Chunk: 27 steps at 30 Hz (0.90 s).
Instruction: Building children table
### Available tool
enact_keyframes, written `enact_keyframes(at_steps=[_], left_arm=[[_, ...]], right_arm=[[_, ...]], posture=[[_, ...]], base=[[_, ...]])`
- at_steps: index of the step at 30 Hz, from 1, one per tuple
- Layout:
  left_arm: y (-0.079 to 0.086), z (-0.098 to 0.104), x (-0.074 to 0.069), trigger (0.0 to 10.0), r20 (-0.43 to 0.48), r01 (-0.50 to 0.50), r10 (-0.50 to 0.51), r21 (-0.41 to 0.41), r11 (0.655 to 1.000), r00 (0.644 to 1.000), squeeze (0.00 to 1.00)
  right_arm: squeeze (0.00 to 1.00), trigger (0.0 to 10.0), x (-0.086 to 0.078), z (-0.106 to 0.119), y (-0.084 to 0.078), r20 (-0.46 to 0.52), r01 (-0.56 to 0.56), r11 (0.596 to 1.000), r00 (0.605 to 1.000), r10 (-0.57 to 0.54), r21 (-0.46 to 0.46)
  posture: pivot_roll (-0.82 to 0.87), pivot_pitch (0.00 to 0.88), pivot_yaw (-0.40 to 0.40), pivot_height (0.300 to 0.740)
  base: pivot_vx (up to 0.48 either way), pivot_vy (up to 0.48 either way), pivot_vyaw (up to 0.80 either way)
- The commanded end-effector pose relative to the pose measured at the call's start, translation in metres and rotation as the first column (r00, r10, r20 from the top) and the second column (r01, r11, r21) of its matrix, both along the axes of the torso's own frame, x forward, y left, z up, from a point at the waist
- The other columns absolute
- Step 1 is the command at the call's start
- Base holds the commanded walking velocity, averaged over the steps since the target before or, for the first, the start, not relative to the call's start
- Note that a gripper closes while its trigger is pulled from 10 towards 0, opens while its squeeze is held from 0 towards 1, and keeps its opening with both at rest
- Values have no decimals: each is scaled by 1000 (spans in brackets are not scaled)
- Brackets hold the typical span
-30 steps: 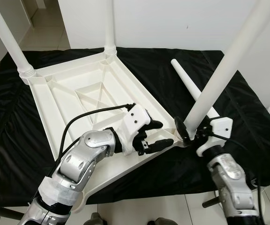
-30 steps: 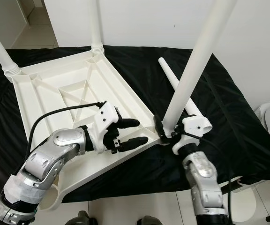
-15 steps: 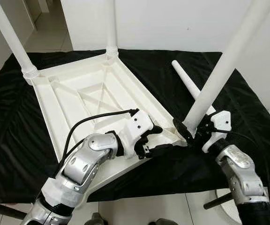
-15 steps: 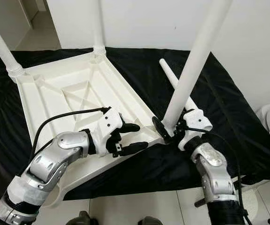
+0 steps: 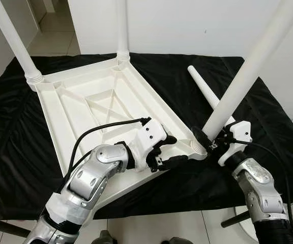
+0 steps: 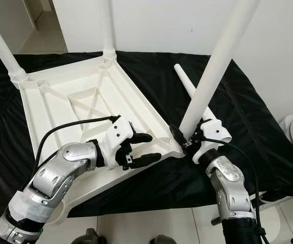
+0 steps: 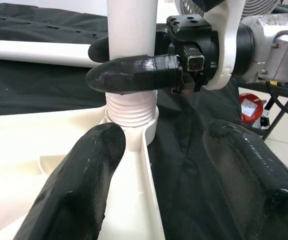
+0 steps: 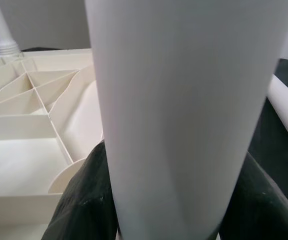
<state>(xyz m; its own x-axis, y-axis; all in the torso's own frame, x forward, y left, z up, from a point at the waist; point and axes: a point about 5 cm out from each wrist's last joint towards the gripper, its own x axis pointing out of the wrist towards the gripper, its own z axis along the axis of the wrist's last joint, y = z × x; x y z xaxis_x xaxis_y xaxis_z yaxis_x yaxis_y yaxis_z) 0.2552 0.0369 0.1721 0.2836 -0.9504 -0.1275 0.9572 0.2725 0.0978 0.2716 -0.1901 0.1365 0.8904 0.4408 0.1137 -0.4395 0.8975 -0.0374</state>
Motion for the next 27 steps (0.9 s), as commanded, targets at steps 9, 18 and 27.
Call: enact_keyframes(at_steps=[9, 18, 27], left_arm=[[3, 0, 2, 10000, 0, -48, 48, 6, 999, 999, 0], [3, -1, 1, 10000, -3, -48, 48, 7, 999, 999, 0], [3, 0, 2, 10000, -1, -58, 58, 2, 998, 998, 0]], right_arm=[[0, 10000, -1, -14, 12, -128, 257, 962, 961, -244, 93], [0, 10000, 2, -13, 40, -187, 485, 870, 867, -463, 91], [0, 10000, 2, -10, 56, -212, 668, 737, 738, -640, 101]], posture=[[-20, 35, 8, 740], [-18, 37, 4, 740], [-10, 37, -4, 740]], base=[[0, 0, 0], [0, 0, 0], [0, 0, 0]])
